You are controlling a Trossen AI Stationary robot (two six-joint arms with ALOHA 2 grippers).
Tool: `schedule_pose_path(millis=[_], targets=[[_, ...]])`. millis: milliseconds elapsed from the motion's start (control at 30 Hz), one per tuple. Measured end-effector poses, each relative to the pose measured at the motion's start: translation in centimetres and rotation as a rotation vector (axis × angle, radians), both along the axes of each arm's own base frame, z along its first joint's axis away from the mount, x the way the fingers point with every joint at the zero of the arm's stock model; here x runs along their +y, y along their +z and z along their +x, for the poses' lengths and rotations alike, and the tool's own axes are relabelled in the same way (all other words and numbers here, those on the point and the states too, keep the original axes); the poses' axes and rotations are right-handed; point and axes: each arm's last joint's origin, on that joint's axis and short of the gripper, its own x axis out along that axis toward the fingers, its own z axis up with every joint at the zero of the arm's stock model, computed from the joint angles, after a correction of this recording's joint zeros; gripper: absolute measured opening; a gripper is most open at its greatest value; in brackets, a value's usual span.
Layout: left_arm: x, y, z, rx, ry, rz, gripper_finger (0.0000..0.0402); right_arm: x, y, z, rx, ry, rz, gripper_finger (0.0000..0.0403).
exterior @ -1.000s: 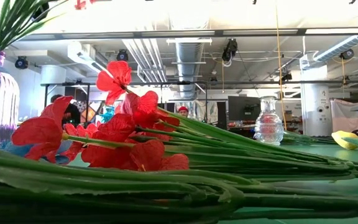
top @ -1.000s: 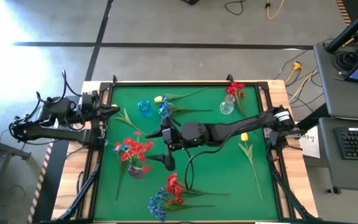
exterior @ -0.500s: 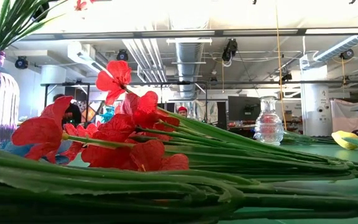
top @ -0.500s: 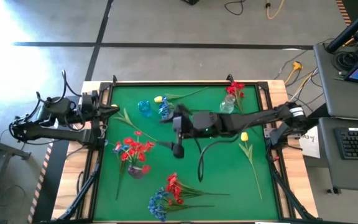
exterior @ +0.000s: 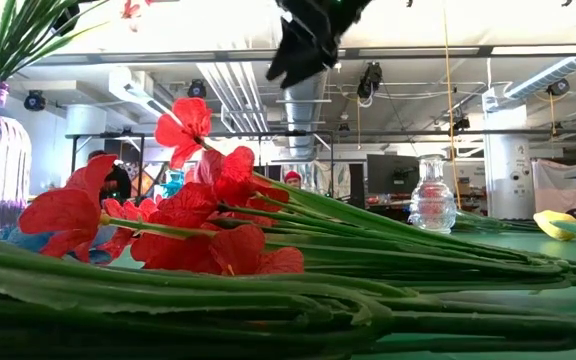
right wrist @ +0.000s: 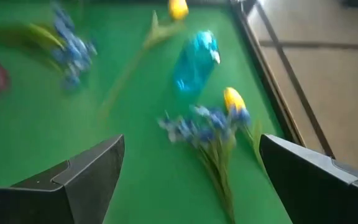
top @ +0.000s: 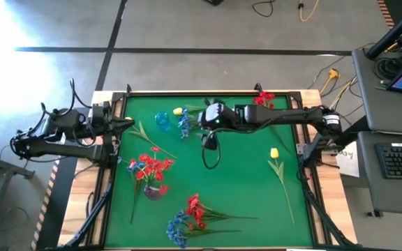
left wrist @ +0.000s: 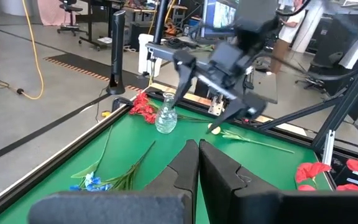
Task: Sort flowers into vase by color
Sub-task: Put the top right blue flowers into the transparent vase
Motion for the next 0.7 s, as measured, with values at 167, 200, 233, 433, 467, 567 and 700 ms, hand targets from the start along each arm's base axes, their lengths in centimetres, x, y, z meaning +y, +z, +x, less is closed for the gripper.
schedule_pose_path(millis=[167,200,233,433,467,567,700], targets=[[0.0,0.0,0.0,0.001,-0.001,0.0,0.0,-1.9,-1.7,-0.6,0.064,0.022,0.038,0.0366],[0.0,0.0,0.0,0.002,0.0,0.0,0.0,-2.2,-2.2,-0.7,0.076,0.021,0.04,0.0366],[0.0,0.0,0.1,0.002,0.0,0.0,0.0,-2.5,-2.7,-0.8,0.088,0.019,0.04,0.0366],[0.0,0.0,0.1,0.008,-0.002,0.009,0.0,-4.9,-6.5,-1.4,0.054,-0.009,0.062,0.0366],[0.0,0.0,0.2,0.01,-0.002,0.009,0.0,-5.3,-7.1,-1.6,0.044,-0.021,0.06,0.0366],[0.0,0.0,0.3,0.015,-0.002,0.013,0.0,-6.7,-8.7,-2.2,0.026,-0.059,0.055,0.0366],[0.0,-0.1,0.5,0.025,-0.001,0.014,0.0,-8.6,-11.2,-2.5,0.041,-0.108,0.061,0.0366]])
